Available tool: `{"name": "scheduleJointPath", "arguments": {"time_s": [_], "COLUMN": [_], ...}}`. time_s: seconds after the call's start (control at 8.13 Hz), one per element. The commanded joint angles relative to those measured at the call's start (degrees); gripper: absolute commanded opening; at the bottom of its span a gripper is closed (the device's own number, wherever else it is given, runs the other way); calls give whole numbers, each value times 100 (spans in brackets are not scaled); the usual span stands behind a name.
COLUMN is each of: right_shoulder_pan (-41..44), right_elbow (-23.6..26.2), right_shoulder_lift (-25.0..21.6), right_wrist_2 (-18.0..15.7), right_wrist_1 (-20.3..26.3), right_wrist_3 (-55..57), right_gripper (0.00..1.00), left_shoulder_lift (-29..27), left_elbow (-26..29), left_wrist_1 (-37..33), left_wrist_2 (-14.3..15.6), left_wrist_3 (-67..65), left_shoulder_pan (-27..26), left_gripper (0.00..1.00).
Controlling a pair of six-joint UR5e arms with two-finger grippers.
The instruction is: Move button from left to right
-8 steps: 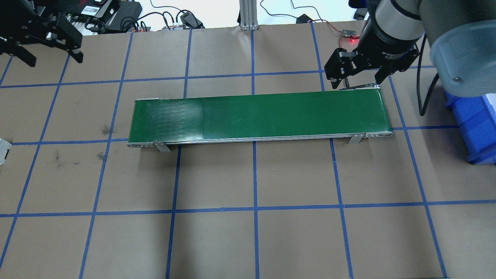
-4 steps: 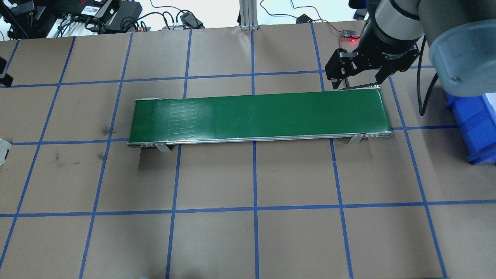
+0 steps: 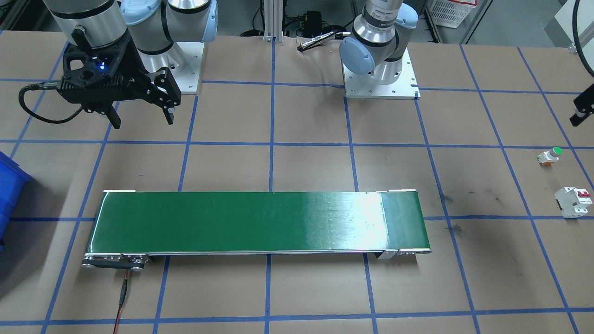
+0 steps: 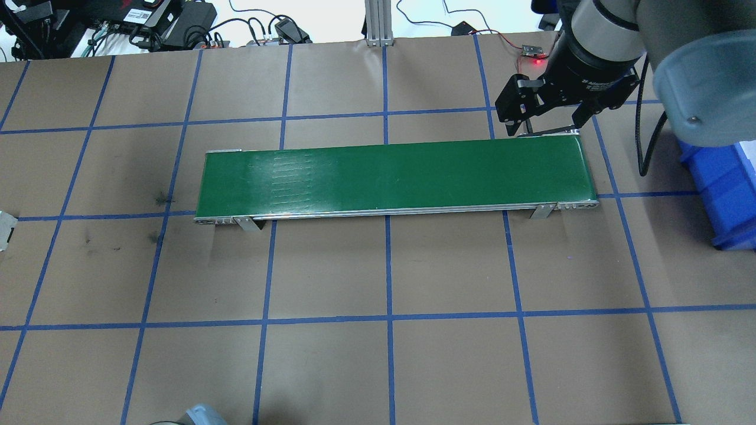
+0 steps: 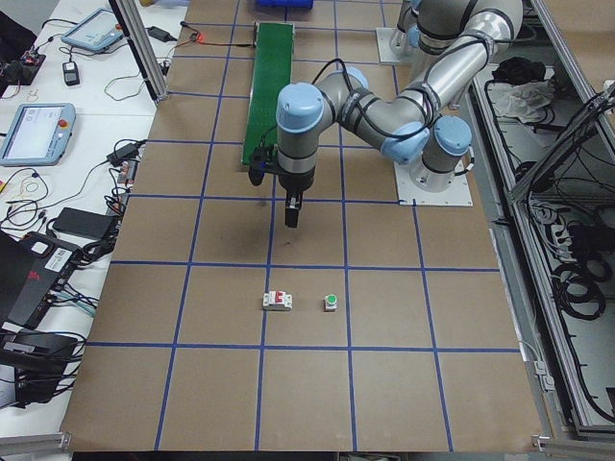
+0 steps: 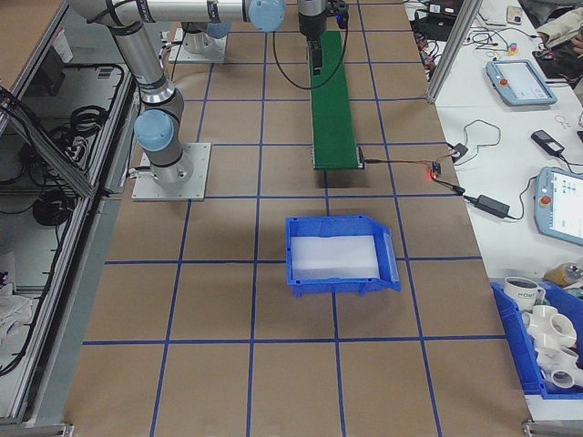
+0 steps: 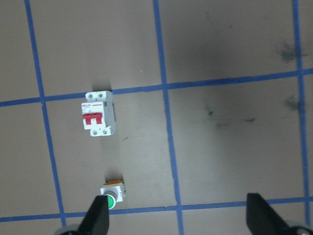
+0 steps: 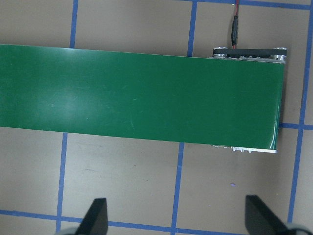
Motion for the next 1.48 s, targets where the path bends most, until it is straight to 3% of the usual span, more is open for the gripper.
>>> {"name": "scheduleJointPath", "arguments": {"time_s": [0.0, 0.49, 0.74, 1.35], "right_shoulder_pan": [0, 0, 0, 0], "right_elbow": [0, 0, 0, -9], "right_shoulder_lift": [-5, -5, 4, -5], "right_wrist_2": [-5, 13, 13, -22], "right_wrist_1": [0, -9, -9, -61], "right_wrist_3": [-7, 2, 2, -24], "right_gripper": [100, 100, 100, 100], "left_shoulder_lift": [-648, -1447, -1913, -2100], "left_elbow": [-375, -569, -639, -1105], "left_wrist_1": [1163, 1412, 2007, 2361], "left_wrist_2": [-19, 16, 42, 51], "left_wrist_3": [959, 989, 1068, 1050], "left_shoulder_pan": [836, 1250, 1260, 1330], "left_gripper": [100, 100, 100, 100]}}
